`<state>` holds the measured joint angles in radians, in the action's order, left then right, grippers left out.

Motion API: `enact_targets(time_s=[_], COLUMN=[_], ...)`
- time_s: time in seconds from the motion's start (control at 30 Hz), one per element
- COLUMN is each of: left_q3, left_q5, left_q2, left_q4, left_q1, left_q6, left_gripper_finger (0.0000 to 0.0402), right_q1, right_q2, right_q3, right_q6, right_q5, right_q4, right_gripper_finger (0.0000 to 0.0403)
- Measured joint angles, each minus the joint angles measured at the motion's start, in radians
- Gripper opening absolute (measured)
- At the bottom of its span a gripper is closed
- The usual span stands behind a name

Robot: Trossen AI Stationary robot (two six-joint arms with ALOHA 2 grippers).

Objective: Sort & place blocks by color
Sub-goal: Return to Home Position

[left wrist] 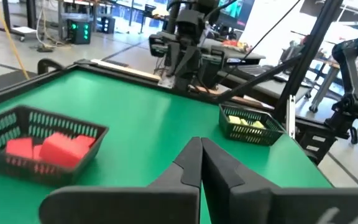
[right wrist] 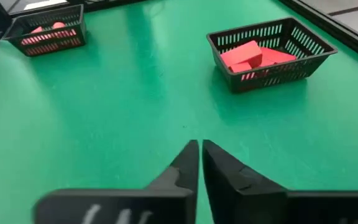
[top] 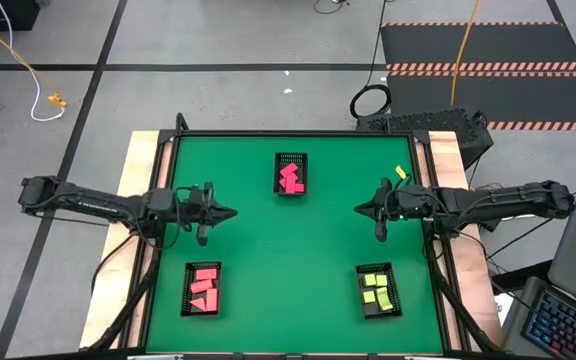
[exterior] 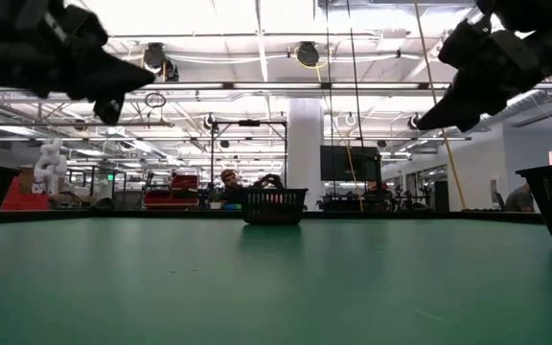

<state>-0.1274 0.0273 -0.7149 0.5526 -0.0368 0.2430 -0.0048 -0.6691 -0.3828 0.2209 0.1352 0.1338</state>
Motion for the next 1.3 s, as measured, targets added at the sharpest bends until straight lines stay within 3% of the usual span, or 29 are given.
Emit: enact_targets(time_s=[0.17,0.33,0.5,0.6,0.93,1.3], left_q3=[0.119,0.118,0.118,0.118,0.118,0.116], left_q5=[-0.007,-0.026,-0.062,-0.065,-0.062,-0.038], left_q2=[0.099,0.164,0.209,0.25,0.438,0.613], left_q4=[0.036,-0.035,-0.08,-0.145,-0.377,-0.54], left_q1=[0.002,0.002,0.002,0.002,0.002,0.002], left_q6=[0.015,0.0,-0.023,-0.021,0.002,0.022], left_gripper_finger=[0.0002,0.0001,0.0001,0.0001,0.0001,0.0002], right_q1=[0.0,0.0,0.0,0.0,0.0,0.0], right_q2=[0.027,0.066,0.14,0.209,0.451,0.598], right_q3=[0.049,0.108,0.193,0.234,0.319,0.333], right_q6=[0.024,0.026,-0.046,-0.056,-0.065,-0.061], right_q5=[-0.007,-0.026,-0.131,-0.137,-0.137,-0.135], right_q4=[-0.002,-0.019,-0.182,-0.233,-0.227,-0.161], right_gripper_finger=[0.001,0.0002,0.0001,0.0001,0.0,0.0])
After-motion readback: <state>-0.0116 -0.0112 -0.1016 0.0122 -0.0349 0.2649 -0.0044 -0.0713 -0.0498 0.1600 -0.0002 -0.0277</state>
